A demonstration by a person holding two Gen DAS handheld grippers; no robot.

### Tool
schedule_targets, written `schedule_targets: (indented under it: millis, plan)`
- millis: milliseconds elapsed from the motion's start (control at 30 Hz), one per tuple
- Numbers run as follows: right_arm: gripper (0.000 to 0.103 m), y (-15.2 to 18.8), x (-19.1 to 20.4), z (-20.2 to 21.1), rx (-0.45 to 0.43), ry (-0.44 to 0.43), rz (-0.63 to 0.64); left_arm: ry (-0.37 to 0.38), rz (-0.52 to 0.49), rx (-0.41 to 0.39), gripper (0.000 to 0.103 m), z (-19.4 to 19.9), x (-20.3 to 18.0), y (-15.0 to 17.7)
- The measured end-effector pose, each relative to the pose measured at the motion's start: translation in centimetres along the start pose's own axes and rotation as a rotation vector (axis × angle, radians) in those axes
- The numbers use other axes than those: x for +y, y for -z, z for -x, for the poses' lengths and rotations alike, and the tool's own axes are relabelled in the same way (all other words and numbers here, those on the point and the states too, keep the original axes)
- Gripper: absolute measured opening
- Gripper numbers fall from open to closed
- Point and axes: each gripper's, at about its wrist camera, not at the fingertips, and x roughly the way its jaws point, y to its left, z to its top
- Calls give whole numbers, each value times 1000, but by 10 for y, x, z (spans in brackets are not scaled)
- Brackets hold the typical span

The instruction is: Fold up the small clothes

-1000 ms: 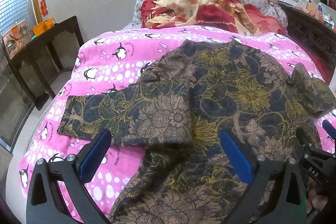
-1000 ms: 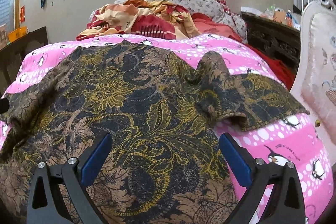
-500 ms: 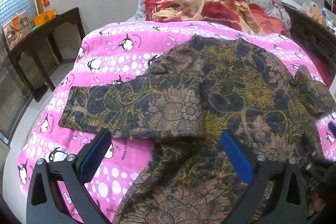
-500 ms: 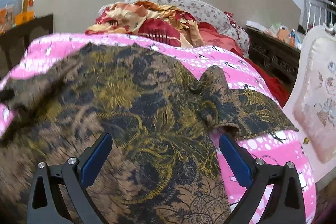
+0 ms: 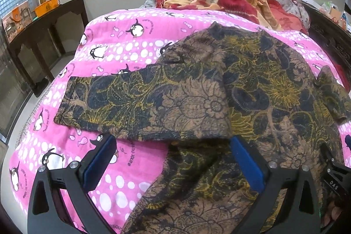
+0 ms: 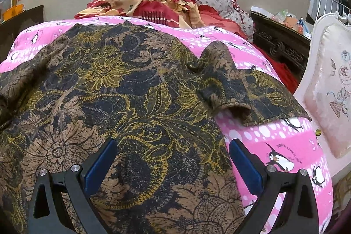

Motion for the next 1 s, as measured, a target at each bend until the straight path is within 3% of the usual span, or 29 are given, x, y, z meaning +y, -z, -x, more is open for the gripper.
schedule_targets:
  millis: [100,267,433,500,567,667,767,867,1000]
  plan:
    - [103,-1,0,-2,7,0,1,38,7,8,103,-4,10,-1]
    - [103,0,1,-3,11,0,4,251,147,60,103,-18,77,-11]
    - [103,-1,2,-4,16,-4,8,202,269,59,103,-29,159,-23]
    - [103,0,1,-5,17,-5,7,237,362,79,103,-36,194,-19]
    - [103,0,1,-5,19,-10,4,345,472,106,103,-48,221,-11]
    - [103,0,1,-6,21,-19,0,422,630,139,103,-70,250,3]
    - [103,-1,1,-7,22,-21,-1,501,717,127,103,-82,262,1]
    - [103,0,1,-7,22,-20,0,518,781,116,103,-91,269,-6]
    - [103,0,1,-7,23,-20,0,564,774,137,103,-90,262,-12]
